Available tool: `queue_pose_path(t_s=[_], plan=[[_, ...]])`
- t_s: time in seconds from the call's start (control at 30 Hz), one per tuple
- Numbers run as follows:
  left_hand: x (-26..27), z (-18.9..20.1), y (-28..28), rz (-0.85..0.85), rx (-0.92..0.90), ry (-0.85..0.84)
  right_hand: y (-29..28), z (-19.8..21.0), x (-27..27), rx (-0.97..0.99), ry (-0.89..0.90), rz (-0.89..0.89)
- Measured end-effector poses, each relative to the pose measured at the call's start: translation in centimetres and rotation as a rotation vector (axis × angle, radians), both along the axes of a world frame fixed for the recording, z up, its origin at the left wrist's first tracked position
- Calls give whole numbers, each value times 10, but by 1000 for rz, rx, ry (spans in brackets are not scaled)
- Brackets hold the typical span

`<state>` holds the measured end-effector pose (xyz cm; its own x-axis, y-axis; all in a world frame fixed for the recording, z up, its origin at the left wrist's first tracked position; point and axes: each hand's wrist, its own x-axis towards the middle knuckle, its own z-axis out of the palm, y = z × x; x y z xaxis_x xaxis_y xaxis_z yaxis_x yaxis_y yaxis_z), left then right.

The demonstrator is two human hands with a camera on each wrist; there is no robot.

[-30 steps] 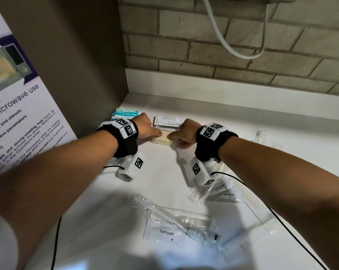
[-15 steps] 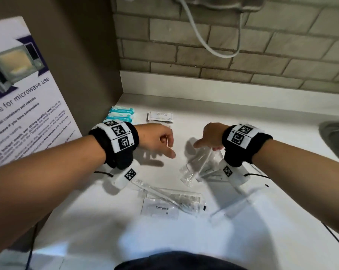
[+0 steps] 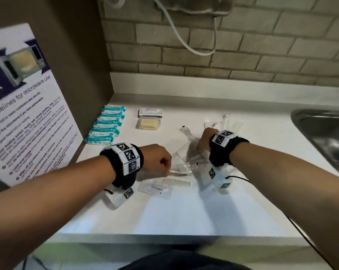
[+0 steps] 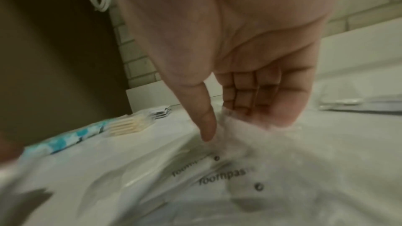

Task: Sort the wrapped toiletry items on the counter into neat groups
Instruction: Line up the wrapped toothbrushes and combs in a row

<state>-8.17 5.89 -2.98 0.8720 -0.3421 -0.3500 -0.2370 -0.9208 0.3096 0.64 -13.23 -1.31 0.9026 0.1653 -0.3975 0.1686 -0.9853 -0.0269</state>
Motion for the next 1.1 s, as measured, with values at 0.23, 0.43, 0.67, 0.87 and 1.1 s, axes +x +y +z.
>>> queue_pose_path(t_s=[0.23,0.43,0.67,0.87,1.1], plan=[[24,9,-19,215,-409,109,-37,22,14,449,-83,-329],[64,26,-46,271,-356,-74,-87,26,-3,401,-135,-299],[107,33,-99,281,-306,-218,-99,7,-25,126,107,-81],[145,25,-137,299,-207,-143,-125,-3,-3,76,73,-97],[182,2,-163,387,-19,-17,-158,-7,40,118,38,-109]])
